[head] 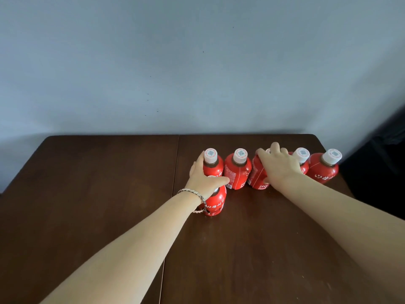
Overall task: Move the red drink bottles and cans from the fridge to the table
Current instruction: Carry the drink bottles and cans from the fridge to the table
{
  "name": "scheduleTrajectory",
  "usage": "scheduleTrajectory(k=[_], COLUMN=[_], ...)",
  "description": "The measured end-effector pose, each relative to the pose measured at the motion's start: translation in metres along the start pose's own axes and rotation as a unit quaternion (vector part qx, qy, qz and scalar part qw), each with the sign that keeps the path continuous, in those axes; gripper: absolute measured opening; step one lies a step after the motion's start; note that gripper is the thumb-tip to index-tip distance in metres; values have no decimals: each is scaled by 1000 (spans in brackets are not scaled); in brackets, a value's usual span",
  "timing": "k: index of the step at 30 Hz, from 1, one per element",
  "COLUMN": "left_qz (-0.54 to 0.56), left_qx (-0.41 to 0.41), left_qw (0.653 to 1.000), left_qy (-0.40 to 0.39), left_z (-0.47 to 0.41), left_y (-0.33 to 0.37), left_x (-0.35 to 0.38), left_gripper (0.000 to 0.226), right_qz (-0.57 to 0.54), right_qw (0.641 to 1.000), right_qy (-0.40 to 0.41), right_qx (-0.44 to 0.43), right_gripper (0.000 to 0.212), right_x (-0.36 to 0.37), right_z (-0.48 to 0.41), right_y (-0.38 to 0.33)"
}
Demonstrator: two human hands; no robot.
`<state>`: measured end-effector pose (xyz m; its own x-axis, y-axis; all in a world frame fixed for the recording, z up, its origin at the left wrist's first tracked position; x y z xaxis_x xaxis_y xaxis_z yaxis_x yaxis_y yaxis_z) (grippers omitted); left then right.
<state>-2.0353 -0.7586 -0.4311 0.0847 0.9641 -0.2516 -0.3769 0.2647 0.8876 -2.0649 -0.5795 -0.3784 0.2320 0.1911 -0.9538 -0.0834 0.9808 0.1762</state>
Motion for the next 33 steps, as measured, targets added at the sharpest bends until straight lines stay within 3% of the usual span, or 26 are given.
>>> scheduleTrajectory(k=[5,9,11,13,14,15,19,22,25,33], left_qz=[-45,-145,-160,-236,-269,-289,-374,-442,-452,-502], left_qx=[-33,-48,-50,-52,-53,-51,-67,-2,40,223], left_qw=[998,983,976,959,951,949,924,896,890,829], left_qy=[21,98,136,149,141,118,-39,-48,-46,-107], left_z=[10,46,75,98,113,122,167,192,218,300], left_y=[4,22,28,35,44,49,77,116,150,215], left_x=[-6,-25,-32,-34,-31,-26,14,28,44,110], left_gripper=[103,107,90,45,18,12,17,18,17,28], right_qz=[6,-49,-56,-58,-60,-63,-57,-66,-84,-160], right_qw=[1000,997,996,992,989,987,980,980,982,986], right_qy=[10,49,11,-34,-47,-58,-82,-93,-105,-46], right_qx=[19,-22,-65,-105,-123,-136,-172,-163,-133,11], right_gripper=[95,62,39,29,28,28,29,32,34,37], right_x=[0,-20,-24,-24,-29,-32,-54,-73,-89,-126], right_z=[25,61,83,104,118,126,162,193,230,334], right_y=[-2,2,3,6,10,13,30,44,60,102])
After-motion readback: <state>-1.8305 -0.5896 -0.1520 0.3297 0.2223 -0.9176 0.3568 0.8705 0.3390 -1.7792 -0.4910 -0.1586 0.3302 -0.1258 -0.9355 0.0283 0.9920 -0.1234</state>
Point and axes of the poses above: each hand's wrist, its own z-axis away from the middle knuckle, its own x-axis out of the palm, y = z × x, the point moved 9 cm from there along -z, towards the middle knuckle, and after that the axes turned 1 degree about y, right-handed, at the moved point
